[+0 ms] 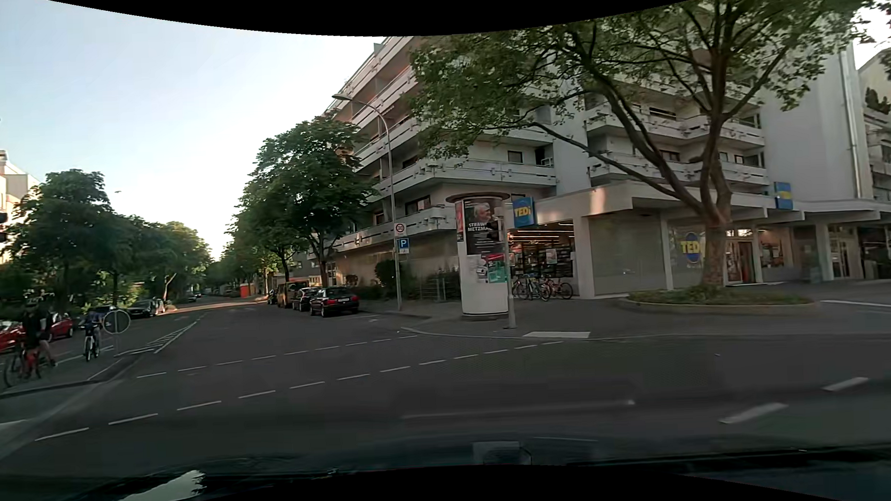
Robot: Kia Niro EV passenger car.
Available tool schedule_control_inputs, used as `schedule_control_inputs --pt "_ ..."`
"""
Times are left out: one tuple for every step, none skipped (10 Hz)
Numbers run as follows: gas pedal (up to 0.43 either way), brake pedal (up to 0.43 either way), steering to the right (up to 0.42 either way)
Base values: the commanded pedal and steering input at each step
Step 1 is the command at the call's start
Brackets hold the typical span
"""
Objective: Follow the waypoints while adhering to traffic rules and regulations
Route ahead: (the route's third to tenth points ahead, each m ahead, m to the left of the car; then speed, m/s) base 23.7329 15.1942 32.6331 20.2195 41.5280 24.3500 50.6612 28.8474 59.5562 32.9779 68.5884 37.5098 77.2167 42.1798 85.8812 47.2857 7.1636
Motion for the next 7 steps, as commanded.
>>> schedule_control_inputs --pt "0.098 0.000 -0.191" --pt "0.098 0.000 -0.200" --pt "0.098 0.000 -0.204" --pt "0.098 0.000 -0.204" --pt "0.098 0.000 -0.204" --pt "0.098 0.000 -0.199" --pt "0.098 0.000 -0.190"
